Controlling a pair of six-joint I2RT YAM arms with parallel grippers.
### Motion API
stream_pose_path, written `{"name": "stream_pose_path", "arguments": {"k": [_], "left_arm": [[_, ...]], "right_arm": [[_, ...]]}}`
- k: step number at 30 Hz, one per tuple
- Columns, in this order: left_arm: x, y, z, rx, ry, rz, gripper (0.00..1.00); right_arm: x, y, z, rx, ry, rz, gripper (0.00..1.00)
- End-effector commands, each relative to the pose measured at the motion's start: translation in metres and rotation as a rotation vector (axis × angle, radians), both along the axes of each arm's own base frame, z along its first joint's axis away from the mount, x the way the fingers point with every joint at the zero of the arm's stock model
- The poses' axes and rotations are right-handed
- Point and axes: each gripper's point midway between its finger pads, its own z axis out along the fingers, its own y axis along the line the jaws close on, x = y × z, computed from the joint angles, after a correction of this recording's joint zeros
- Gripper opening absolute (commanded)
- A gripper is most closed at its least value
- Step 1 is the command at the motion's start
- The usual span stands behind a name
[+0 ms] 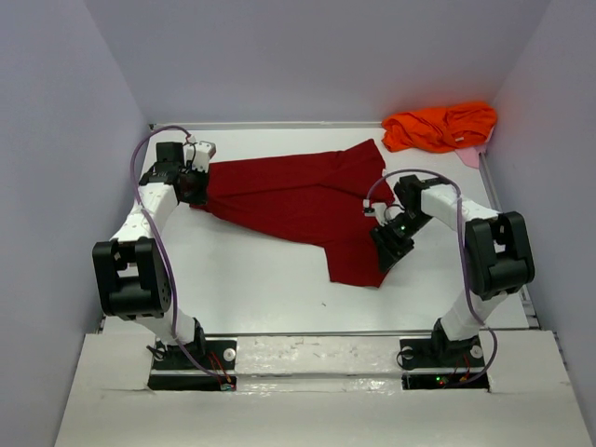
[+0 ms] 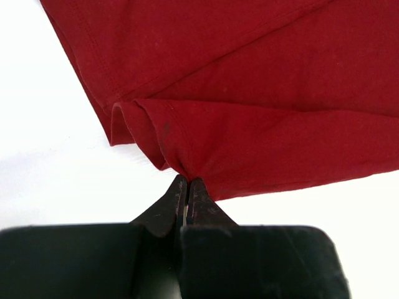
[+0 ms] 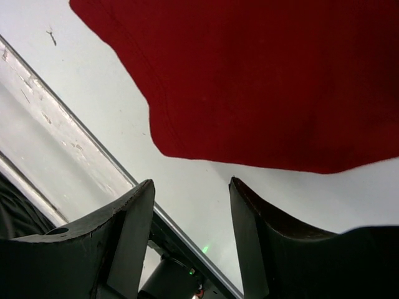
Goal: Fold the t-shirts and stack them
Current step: Pick up the 1/3-folded T-shirt at the center of the board.
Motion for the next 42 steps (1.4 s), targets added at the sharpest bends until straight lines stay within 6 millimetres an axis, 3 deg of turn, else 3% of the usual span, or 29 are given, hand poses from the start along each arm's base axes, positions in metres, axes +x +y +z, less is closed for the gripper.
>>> {"name": "stream_pose_path", "arguments": {"k": [1, 5, 17, 31, 37, 42], "left_arm": [[0.005, 0.0, 0.009, -0.002, -0.019, 0.01, 0.0], [0.005, 0.001, 0.012, 0.002, -0.022, 0.011, 0.0], [0.004, 0.0, 0.01, 0.0, -0.016, 0.003, 0.0], [0.003, -0.001, 0.012, -0.007, -0.012, -0.002, 0.0], [0.003, -0.004, 0.011, -0.016, -0.009, -0.009, 0.0], [0.004, -0.003, 0.01, -0.014, -0.009, -0.01, 0.0]], "right_arm": [[0.001, 0.013, -0.004, -0.013, -0.008, 0.046, 0.57], [-0.004, 0.017, -0.017, -0.047, 0.032, 0.062, 0.59], [-0.009, 0.02, -0.024, -0.091, 0.006, 0.132, 0.71], [-0.023, 0.017, -0.063, -0.239, 0.07, 0.207, 0.68], [-0.026, 0.013, -0.07, -0.259, 0.085, 0.21, 0.57], [-0.025, 0.012, -0.071, -0.264, 0.075, 0.207, 0.32]]}}
